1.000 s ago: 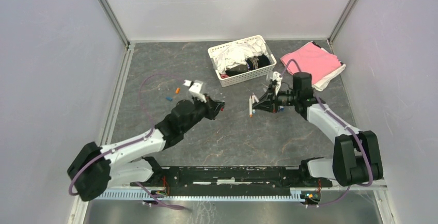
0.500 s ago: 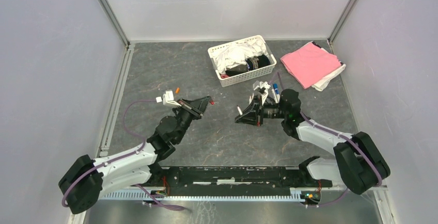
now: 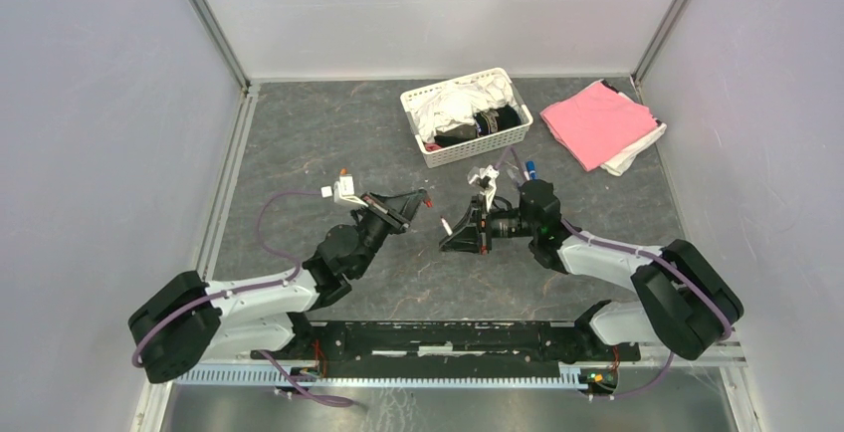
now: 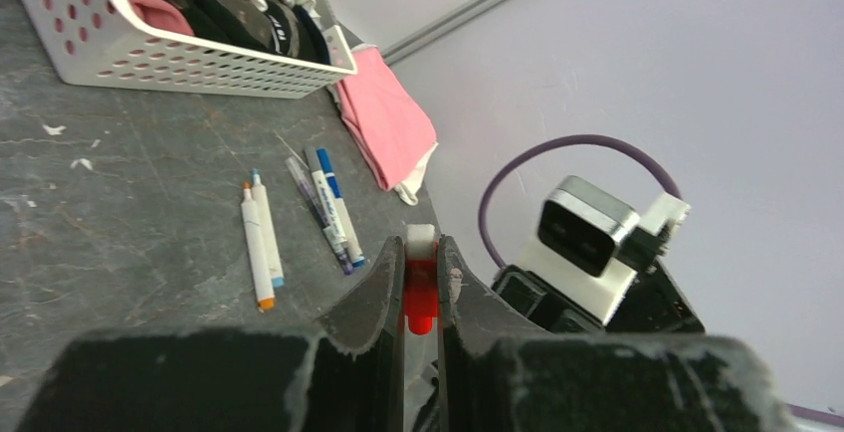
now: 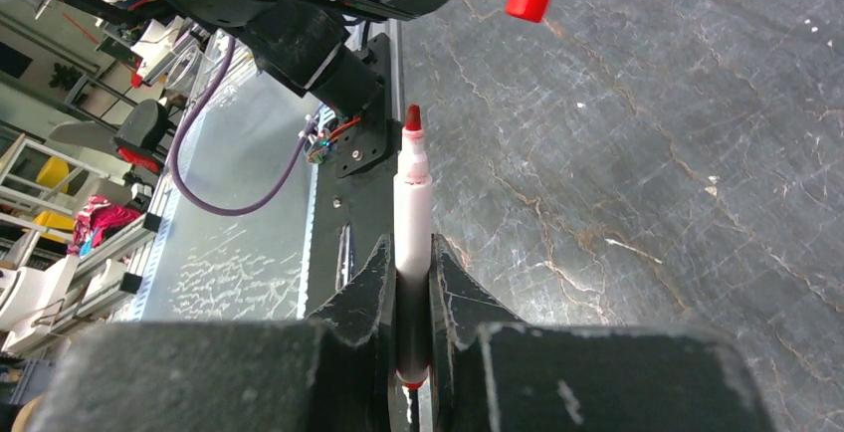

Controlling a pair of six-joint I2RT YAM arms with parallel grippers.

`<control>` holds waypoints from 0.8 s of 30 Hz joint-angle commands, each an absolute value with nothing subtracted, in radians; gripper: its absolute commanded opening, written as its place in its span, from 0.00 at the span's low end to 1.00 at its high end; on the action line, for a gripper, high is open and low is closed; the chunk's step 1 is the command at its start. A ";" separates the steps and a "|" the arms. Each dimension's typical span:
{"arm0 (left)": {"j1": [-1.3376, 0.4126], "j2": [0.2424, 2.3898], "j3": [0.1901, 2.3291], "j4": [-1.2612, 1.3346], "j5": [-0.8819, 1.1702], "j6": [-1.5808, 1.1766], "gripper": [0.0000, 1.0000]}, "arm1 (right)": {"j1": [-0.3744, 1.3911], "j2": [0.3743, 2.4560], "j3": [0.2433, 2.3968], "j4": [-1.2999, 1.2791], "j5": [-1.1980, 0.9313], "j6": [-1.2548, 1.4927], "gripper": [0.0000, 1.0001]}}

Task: Insert the pens into the pen caps
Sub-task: Insert the pen cap onto the pen.

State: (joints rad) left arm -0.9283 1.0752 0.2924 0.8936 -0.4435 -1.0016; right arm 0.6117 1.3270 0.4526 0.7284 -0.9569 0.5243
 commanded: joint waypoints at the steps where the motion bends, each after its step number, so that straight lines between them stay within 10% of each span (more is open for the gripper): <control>1: -0.958 1.106 0.339 1.005 -0.481 -0.979 0.02 | 0.620 1.341 0.488 0.723 -0.928 0.530 0.00; 24: -0.994 1.126 0.342 1.025 -0.465 -0.937 0.02 | 0.608 1.335 0.515 0.674 -0.908 0.534 0.00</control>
